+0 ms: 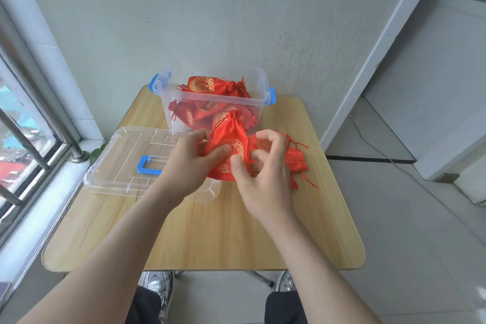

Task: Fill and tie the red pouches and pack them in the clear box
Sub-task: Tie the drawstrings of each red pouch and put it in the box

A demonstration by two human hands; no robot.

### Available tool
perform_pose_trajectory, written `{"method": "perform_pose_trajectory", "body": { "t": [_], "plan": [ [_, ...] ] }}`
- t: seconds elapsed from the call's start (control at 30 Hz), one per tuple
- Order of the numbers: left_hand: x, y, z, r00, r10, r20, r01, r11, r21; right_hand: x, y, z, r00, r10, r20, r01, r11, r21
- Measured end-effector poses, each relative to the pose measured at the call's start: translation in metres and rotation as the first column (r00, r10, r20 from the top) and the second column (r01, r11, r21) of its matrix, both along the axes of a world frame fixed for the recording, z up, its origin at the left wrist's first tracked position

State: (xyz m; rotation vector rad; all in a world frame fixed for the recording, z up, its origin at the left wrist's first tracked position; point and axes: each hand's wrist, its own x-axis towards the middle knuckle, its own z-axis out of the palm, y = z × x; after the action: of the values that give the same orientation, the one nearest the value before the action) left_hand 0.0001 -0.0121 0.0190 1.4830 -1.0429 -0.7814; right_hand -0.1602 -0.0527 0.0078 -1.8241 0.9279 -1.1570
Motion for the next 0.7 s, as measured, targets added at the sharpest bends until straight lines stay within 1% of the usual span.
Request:
{"method": "perform_pose_trajectory", "body": {
  "t": [0.1, 0.13, 0.17, 0.2, 0.27, 0.33, 0.43, 0.53, 0.63, 0.67, 0.7],
  "plan": [
    [0.008, -0.012, 0.000, 0.992, 0.020, -0.123, -0.022, 1.000, -0.015, 0.014, -0.015, -0.003, 0.999, -0.047, 0.001, 0.046, 0.987, -0.157],
    [0.010, -0.016, -0.003, 0.992, 0.048, -0.118, -0.050, 0.999, -0.011, 0.018, -0.021, -0.003, 0.997, -0.082, -0.003, 0.080, 0.979, -0.189],
    [0.014, -0.020, -0.007, 0.993, 0.103, -0.056, -0.103, 0.995, 0.003, 0.024, -0.027, -0.002, 0.992, -0.122, -0.005, 0.119, 0.971, -0.207],
    [0.018, -0.024, -0.011, 0.985, 0.164, 0.049, -0.165, 0.986, 0.017, 0.029, -0.033, -0.001, 0.987, -0.160, 0.003, 0.157, 0.965, -0.208],
    [0.028, -0.029, -0.022, 0.938, 0.238, 0.253, -0.261, 0.964, 0.061, 0.042, -0.046, 0.001, 0.979, -0.203, 0.020, 0.204, 0.964, -0.173],
    [0.037, -0.031, -0.032, 0.894, 0.195, 0.404, -0.273, 0.951, 0.143, 0.058, -0.059, 0.009, 0.974, -0.223, 0.046, 0.228, 0.956, -0.184],
    [0.047, -0.034, -0.044, 0.821, 0.057, 0.568, -0.227, 0.945, 0.233, 0.086, -0.075, 0.026, 0.972, -0.221, 0.079, 0.234, 0.937, -0.259],
    [0.053, -0.035, -0.047, 0.788, -0.009, 0.616, -0.218, 0.931, 0.292, 0.116, -0.091, 0.039, 0.973, -0.228, 0.038, 0.230, 0.931, -0.284],
    [0.052, -0.035, -0.048, 0.744, -0.078, 0.663, -0.210, 0.915, 0.344, 0.132, -0.107, 0.050, 0.947, -0.319, -0.023, 0.300, 0.912, -0.281],
    [0.051, -0.035, -0.047, 0.738, -0.091, 0.669, -0.209, 0.912, 0.354, 0.135, -0.112, 0.053, 0.942, -0.330, -0.064, 0.301, 0.913, -0.275],
    [0.050, -0.036, -0.047, 0.735, -0.099, 0.671, -0.209, 0.908, 0.363, 0.136, -0.117, 0.056, 0.929, -0.338, -0.149, 0.288, 0.915, -0.282]
  ]
}}
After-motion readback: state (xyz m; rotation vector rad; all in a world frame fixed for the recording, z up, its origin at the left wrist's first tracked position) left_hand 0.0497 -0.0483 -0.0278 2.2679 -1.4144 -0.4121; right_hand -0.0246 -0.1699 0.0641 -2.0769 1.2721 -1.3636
